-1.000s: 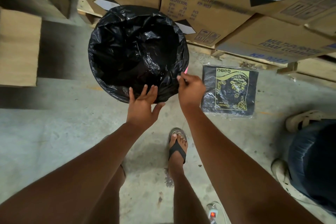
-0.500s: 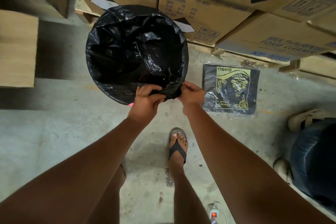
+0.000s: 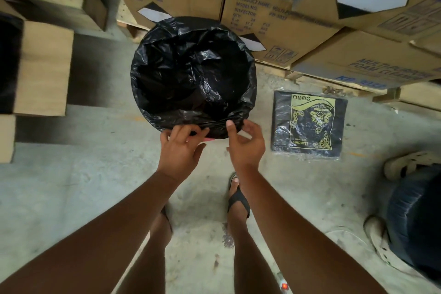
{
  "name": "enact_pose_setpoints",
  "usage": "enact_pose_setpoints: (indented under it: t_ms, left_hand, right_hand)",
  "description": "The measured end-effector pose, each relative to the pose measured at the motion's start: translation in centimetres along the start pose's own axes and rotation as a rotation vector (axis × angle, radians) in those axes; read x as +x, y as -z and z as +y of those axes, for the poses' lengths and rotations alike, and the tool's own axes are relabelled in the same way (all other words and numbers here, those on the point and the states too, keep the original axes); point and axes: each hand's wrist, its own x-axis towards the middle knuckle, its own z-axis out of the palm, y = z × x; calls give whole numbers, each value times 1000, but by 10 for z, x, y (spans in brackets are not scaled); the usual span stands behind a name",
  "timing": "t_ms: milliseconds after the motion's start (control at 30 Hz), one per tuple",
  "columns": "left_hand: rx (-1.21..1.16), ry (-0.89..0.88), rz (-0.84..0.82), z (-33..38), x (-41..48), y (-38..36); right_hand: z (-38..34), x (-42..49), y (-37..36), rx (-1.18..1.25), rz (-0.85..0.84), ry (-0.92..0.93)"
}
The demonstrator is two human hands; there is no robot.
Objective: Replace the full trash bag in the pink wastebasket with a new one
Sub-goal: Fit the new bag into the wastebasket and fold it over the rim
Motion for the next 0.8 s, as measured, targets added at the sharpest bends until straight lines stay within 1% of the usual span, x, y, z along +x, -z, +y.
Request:
enact_pose_setpoints:
  t_ms: [33, 67, 100, 167, 233, 333, 433, 500, 600, 633, 700, 733, 800]
  left_hand:
    - [6, 16, -2, -4, -1, 1]
    - [5, 23, -4, -9, -2, 3]
    - [-3, 29, -6, -11, -2, 3]
    - [-34, 46, -18, -14, -1, 6]
    - [-57, 56, -39, -14, 2, 9]
    - [-78, 49, -83, -14, 4, 13]
    - [-118, 49, -101, -12, 1, 14]
    - [-153, 32, -73, -13, 0, 12]
    - [-139, -14, -48, -22, 1, 12]
    - [-117, -45, -61, -26, 1, 12]
    - [-97, -84, -147, -31, 2, 13]
    - [-92, -91, -193, -33, 2, 14]
    - [-79, -91, -240, -37, 3, 15]
  right_hand:
    - [1, -6, -4, 70, -38, -168]
    - [3, -10, -8, 149, -71, -287]
    - [5, -12, -11, 222, -82, -355]
    - [7, -16, -17, 345, -53, -409]
    - [11, -18, -19, 390, -23, -397]
    - [18, -17, -12, 306, -97, -303]
    - [29, -14, -5, 30, -170, -136]
    - [33, -12, -8, -129, -179, -90]
    - [37, -8, -22, -214, -170, -110]
    - [36, -7, -27, -240, -172, -113]
    - [35, -5, -35, -269, -181, -128]
    - [34, -5, -38, -247, -153, -159]
    - [24, -14, -40, -89, -20, -266]
